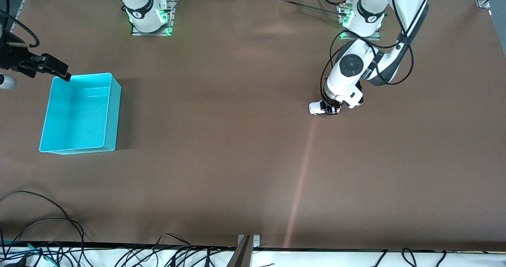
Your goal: Wind and store white jeep toy
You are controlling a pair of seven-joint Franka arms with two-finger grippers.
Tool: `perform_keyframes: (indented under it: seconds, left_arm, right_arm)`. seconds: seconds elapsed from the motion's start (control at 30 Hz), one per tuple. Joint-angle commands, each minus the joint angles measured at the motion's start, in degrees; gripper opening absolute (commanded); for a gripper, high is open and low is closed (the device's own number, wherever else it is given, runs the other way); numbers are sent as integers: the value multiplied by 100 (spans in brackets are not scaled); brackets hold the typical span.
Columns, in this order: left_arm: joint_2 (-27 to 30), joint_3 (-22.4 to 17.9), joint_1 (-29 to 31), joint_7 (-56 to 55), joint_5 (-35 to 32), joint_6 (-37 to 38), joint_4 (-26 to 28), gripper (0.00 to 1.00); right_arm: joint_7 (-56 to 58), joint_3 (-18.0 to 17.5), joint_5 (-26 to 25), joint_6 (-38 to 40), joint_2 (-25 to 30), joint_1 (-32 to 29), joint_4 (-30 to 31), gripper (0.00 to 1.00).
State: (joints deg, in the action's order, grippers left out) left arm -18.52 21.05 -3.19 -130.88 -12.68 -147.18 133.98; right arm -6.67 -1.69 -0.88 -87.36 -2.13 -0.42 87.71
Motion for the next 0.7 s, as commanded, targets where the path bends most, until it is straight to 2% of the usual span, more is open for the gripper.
perform_keyframes:
  seconds: [0.0, 0.67]
  left_arm:
    - [-240, -93, 231, -52, -332, -197, -38, 24]
    - [-240, -93, 1224, 1310, -358, -127, -3, 24]
  right_arm:
    - [-54, 11, 79, 17, -42, 7, -123, 100]
    - [-54, 11, 79, 17, -42, 7, -123, 100]
